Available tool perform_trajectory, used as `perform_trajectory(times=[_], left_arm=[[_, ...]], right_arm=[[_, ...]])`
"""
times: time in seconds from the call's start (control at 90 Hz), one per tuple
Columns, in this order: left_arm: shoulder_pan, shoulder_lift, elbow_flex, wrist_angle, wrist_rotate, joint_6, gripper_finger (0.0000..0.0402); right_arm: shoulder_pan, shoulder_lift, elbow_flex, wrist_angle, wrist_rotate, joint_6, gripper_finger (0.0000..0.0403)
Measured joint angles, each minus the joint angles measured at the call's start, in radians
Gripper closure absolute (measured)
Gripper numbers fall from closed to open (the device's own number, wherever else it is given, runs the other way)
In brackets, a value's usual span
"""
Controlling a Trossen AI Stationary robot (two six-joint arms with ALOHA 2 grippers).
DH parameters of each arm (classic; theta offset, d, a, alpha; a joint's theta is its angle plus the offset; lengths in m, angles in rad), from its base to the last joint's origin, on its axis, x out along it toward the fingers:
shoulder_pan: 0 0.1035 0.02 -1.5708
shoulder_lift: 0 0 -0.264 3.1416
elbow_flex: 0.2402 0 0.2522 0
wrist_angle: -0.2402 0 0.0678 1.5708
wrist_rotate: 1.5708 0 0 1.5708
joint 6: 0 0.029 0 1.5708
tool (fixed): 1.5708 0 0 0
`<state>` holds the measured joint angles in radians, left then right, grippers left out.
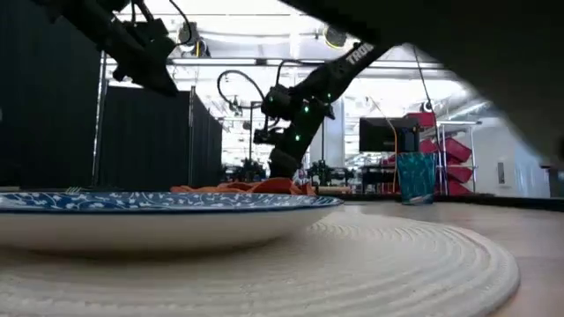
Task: Set table place
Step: Fold the orange table napkin
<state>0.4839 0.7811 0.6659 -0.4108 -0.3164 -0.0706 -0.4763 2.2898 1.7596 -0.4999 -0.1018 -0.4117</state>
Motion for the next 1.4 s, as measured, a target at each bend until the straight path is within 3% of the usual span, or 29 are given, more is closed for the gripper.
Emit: perform_trajectory(times=[0.489,0.8,1.0,1.4], left_arm=[[0.0,0.0,0.0,-0.003,0.0,0.015,0.0347],[0.0,0.0,0.0,-0.003,0.0,0.025,0.0347],[0.0,0.0,0.0,-0.027,-0.001,0.025,0.0347],[0.0,0.0,-0.001,-0.044,-0.001,0.03,0.0347]], right_arm=[[0.0,-0.008,0.0,-0.022,0.037,-0.063,0.0281],[0.001,-0.001,0.0,-0.043,0.049,-0.104,0.0281],[0.003,-0.005,0.0,-0.082,0.062,-0.263,0.0275],[0.06,-0.053,0.001,-0.028,0.184,-0.34,0.0275]])
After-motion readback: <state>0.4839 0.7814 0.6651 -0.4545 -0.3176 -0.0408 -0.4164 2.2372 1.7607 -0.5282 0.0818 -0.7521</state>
